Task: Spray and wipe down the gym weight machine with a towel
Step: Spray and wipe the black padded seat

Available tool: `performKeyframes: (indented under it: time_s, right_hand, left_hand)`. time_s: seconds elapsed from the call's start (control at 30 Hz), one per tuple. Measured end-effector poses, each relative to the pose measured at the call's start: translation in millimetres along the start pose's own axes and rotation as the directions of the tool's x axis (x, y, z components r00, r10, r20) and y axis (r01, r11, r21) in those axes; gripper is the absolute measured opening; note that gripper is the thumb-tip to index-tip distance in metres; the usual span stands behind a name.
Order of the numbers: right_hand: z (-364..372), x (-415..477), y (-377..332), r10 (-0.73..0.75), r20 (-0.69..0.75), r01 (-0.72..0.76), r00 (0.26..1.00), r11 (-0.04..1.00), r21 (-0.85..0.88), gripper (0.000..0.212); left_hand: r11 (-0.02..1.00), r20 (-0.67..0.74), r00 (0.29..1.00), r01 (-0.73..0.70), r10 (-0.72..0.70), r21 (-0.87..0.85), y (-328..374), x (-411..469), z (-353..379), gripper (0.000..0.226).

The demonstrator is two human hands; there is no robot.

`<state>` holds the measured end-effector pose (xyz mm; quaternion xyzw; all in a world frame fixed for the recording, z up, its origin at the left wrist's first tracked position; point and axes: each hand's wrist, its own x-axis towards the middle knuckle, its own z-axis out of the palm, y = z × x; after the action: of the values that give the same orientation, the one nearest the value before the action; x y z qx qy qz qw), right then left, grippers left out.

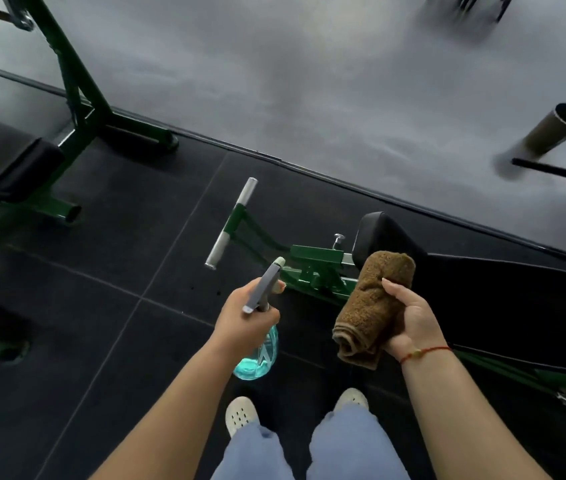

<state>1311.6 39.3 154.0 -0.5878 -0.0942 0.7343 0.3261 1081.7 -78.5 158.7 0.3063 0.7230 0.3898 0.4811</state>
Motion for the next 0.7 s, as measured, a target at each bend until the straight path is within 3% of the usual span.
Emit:
performKeyframes:
  time_s: [0.17,0.33,0.53,0.7]
  right_hand:
    - [3.2,26.2,17.6,0.048,-0.049,-0.052,0.998,0.995,-0.083,0.047]
    - [8.4,78.4,35.2,0.135,-0.093,-0.151,0.986,0.968,-0.2,0.049]
    - [19.0,130.2,45.2,0.167,-0.077,-0.184,0.983,0.926,-0.329,0.033]
    - [16.5,178.2,68.1,0.093,-0.095,-0.123,0.991,0.913,-0.39,0.03]
  left_hand:
    - [0.995,0.113,0.992,0.053,-0.063,0.088,-5.3,30.3,-1.0,0.037]
    - [0.981,0.083,0.99,0.098,-0.113,0.168,-34.2,60.9,7.2,0.037]
    - [0.986,0.053,0.992,0.11,-0.117,0.122,-68.8,100.4,20.9,0.04]
    - [0.988,0.101,0.987,0.117,-0.128,0.104,-108.4,156.3,34.2,0.038]
